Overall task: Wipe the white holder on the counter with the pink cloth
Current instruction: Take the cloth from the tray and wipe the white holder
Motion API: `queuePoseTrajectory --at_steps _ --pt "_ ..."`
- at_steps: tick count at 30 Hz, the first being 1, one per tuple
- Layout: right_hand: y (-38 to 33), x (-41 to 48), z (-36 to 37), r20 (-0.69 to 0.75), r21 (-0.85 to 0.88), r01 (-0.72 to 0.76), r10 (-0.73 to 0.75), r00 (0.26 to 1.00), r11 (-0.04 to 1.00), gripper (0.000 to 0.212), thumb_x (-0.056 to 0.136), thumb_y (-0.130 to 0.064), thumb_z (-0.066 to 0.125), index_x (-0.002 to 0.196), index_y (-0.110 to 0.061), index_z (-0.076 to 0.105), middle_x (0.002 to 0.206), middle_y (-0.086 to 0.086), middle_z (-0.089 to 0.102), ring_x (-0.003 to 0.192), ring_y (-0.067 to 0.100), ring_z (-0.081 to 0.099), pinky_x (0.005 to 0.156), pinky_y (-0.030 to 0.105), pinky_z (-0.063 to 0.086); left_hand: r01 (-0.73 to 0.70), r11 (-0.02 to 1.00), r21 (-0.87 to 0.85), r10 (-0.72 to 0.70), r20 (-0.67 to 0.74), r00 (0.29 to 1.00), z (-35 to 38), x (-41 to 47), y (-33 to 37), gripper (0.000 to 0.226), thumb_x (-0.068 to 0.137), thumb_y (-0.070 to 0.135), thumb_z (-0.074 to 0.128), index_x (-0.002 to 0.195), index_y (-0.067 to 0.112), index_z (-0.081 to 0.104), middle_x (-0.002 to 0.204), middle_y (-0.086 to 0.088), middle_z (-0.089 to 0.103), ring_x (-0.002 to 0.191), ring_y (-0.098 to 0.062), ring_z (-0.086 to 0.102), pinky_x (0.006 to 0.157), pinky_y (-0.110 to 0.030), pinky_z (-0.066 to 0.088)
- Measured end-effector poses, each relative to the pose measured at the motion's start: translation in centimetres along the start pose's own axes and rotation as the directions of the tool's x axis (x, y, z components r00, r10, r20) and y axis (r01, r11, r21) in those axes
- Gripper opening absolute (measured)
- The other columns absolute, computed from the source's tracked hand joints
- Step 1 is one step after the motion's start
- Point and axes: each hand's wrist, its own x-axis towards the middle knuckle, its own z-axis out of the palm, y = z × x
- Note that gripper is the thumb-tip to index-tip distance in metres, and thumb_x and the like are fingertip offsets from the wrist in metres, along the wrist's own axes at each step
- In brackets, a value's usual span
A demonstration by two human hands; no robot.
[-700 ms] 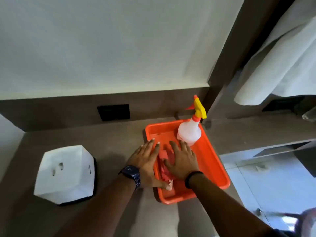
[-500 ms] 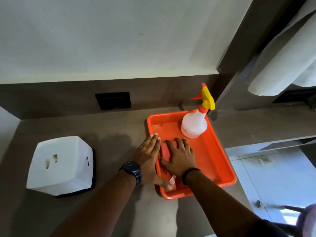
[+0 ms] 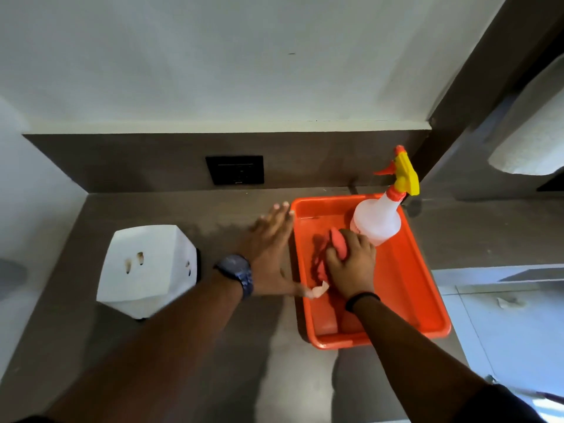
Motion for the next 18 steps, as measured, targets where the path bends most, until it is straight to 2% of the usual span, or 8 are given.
queuePoseTrajectory --at_steps 3,5,6,8,10,12,15,18 --pt "-4.3 0.7 0.2 -0.162 0.221 0.117 -0.081 0.983 0.968 0.05 0.077 -0.039 0.051 0.112 -0.006 0.065 0.107 0.021 0.066 0.101 0.04 0.058 0.093 0.046 0.044 -0.004 0.997 0.073 0.015 -0.158 0.987 -5.5 -1.6 -3.3 0.139 0.044 0.094 0.044 0.147 0.009 0.006 0.157 -0.017 0.006 0.144 -0.027 0.003 0.118 -0.048 0.01" --pt "-8.0 0.4 1.1 -0.198 0.399 0.148 -0.073 0.978 0.905 0.033 0.079 -0.035 0.057 0.106 -0.018 0.065 0.099 0.015 0.068 0.093 0.035 0.061 0.086 0.049 0.049 0.023 0.99 0.142 0.006 -0.197 0.98 -9.0 -3.5 -5.6 0.137 0.044 0.094 0.046 0.147 0.013 0.005 0.157 -0.013 0.008 0.144 -0.026 0.005 0.117 -0.046 0.012" --pt "-9.8 -0.1 1.7 -0.167 0.499 0.134 -0.057 0.984 0.856 0.024 0.081 -0.032 0.06 0.102 -0.024 0.063 0.095 0.012 0.067 0.088 0.031 0.063 0.081 0.048 0.051 0.038 0.986 0.161 -0.009 -0.176 0.984 -10.3 -4.7 -6.8 0.138 0.042 0.095 0.045 0.147 0.017 0.002 0.158 -0.009 0.005 0.144 -0.023 0.003 0.116 -0.044 0.011" --pt "-12.4 -1.8 3.5 -0.01 0.669 0.044 -0.051 0.999 0.742 0.016 0.086 -0.021 0.064 0.102 -0.023 0.062 0.089 0.004 0.066 0.078 0.011 0.063 0.073 0.031 0.052 0.06 0.978 0.199 -0.042 -0.096 0.995 -11.9 -7.0 -8.8 0.142 0.037 0.098 0.044 0.147 0.022 -0.004 0.158 -0.003 0.002 0.143 -0.019 -0.001 0.114 -0.043 0.012" --pt "-13.5 -4.1 6.2 0.162 0.732 -0.093 -0.039 0.986 0.675 0.016 0.089 -0.016 0.065 0.103 -0.023 0.062 0.09 -0.003 0.066 0.075 0.0 0.061 0.071 0.021 0.052 0.077 0.962 0.263 -0.077 -0.009 0.997 -11.9 -9.0 -10.4 0.151 0.028 0.101 0.04 0.146 0.022 -0.008 0.157 -0.001 -0.001 0.139 -0.012 -0.004 0.111 -0.039 0.011" --pt "-13.6 -6.1 9.1 0.259 0.734 -0.187 -0.015 0.966 0.652 0.013 0.091 -0.014 0.064 0.099 -0.024 0.063 0.09 -0.002 0.066 0.075 0.0 0.062 0.072 0.024 0.053 0.119 0.958 0.259 -0.153 0.115 0.982 -11.0 -10.4 -11.7 0.159 0.017 0.101 0.04 0.144 0.021 -0.015 0.156 0.001 -0.006 0.136 -0.01 -0.008 0.11 -0.034 0.008" --pt "-14.3 -7.9 12.5 0.282 0.758 -0.239 0.025 0.959 0.607 0.015 0.089 -0.02 0.063 0.103 -0.022 0.064 0.095 -0.002 0.067 0.082 0.005 0.064 0.08 0.029 0.054 0.134 0.953 0.273 -0.206 0.254 0.945 -9.3 -11.5 -13.0 0.166 0.014 0.094 0.054 0.144 0.018 -0.016 0.158 -0.005 -0.001 0.143 -0.019 -0.001 0.115 -0.034 0.009" --pt "-15.5 -9.0 14.8 0.339 0.735 -0.252 -0.019 0.941 0.63 0.015 0.092 -0.043 0.058 0.107 -0.045 0.06 0.113 -0.008 0.069 0.101 0.0 0.065 0.095 0.029 0.052 0.135 0.941 0.31 -0.207 0.211 0.955 -8.1 -11.5 -13.5 0.158 0.026 0.082 0.072 0.145 0.016 -0.008 0.157 -0.006 0.01 0.142 -0.025 0.012 0.115 -0.035 0.013"
